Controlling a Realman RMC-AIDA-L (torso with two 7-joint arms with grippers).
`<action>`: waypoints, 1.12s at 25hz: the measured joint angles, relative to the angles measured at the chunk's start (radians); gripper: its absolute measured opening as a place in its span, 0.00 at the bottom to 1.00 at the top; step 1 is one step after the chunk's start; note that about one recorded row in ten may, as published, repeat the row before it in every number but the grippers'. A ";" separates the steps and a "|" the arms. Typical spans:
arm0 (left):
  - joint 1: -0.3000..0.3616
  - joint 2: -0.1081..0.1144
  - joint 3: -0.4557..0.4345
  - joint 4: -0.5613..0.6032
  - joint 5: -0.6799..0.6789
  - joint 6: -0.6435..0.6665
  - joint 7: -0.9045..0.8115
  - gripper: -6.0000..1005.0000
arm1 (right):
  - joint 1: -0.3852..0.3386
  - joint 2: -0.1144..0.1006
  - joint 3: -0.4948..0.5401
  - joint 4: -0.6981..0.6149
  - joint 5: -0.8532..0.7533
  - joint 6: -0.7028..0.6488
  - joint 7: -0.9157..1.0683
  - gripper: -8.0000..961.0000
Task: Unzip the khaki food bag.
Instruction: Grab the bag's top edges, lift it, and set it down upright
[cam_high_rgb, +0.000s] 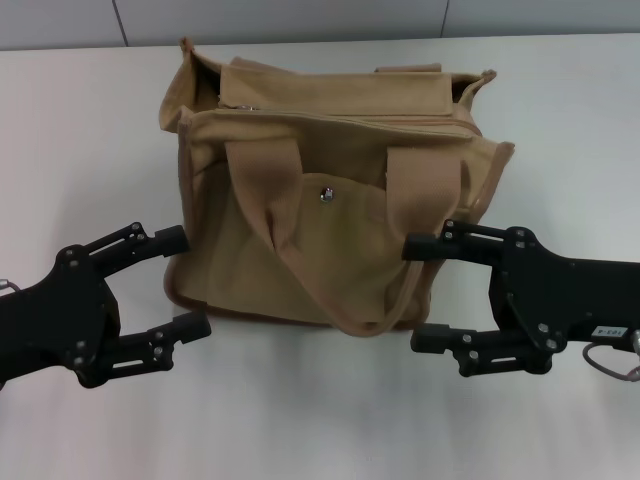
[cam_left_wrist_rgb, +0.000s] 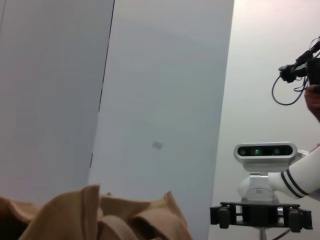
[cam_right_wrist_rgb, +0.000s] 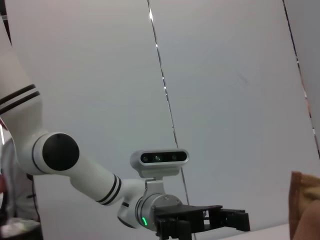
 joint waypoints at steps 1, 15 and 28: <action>0.001 0.000 0.000 0.000 0.000 -0.006 -0.001 0.78 | 0.000 0.000 0.000 0.000 0.002 0.004 0.000 0.86; 0.004 -0.035 -0.011 -0.001 -0.007 -0.231 -0.018 0.77 | -0.001 0.000 -0.001 0.012 0.002 0.036 0.000 0.86; -0.044 -0.057 -0.078 -0.007 -0.012 -0.295 -0.029 0.76 | 0.015 0.002 -0.001 0.036 0.004 0.052 -0.003 0.86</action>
